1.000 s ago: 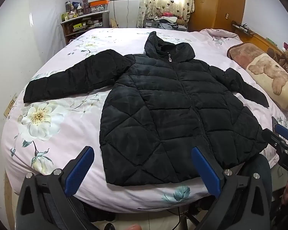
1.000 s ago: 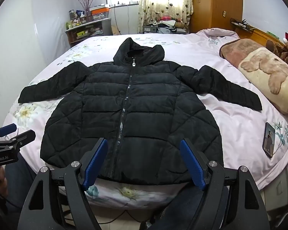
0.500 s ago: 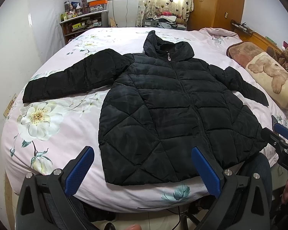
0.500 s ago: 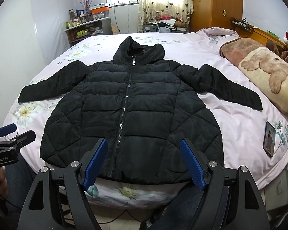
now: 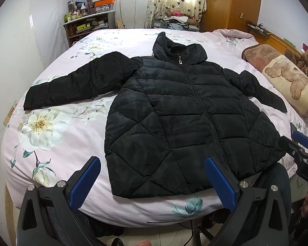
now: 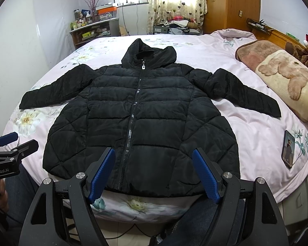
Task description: Fold large clothes
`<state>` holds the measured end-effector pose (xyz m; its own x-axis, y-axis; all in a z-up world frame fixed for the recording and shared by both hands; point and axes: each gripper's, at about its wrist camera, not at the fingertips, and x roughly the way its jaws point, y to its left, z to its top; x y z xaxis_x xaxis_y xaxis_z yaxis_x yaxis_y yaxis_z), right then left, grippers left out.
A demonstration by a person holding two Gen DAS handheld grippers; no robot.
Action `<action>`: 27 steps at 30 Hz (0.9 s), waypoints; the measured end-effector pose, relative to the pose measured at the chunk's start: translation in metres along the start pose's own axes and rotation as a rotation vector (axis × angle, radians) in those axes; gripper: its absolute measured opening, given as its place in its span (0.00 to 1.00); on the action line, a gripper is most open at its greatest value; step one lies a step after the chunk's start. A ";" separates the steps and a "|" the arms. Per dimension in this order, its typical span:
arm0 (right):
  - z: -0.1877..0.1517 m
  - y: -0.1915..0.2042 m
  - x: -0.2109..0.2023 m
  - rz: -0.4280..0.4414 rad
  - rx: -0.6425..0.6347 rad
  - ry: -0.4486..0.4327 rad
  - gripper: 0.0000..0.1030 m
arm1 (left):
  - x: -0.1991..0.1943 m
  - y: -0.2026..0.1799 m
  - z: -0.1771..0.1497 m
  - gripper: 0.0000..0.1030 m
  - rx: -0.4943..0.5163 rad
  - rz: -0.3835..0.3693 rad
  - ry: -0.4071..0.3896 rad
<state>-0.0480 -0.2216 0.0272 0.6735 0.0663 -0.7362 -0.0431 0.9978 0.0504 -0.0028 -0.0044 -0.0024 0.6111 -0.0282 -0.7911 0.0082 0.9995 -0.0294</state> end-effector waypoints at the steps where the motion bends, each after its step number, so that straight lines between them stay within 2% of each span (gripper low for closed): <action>1: 0.001 -0.002 0.000 0.000 0.000 0.000 0.75 | 0.000 0.000 0.000 0.99 0.000 0.000 0.000; 27: -0.002 0.000 0.003 0.001 0.001 0.005 0.75 | 0.006 0.000 -0.004 0.99 0.002 -0.007 0.015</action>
<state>-0.0479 -0.2219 0.0235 0.6700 0.0678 -0.7393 -0.0435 0.9977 0.0521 -0.0028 -0.0047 -0.0094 0.5989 -0.0352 -0.8000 0.0139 0.9993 -0.0336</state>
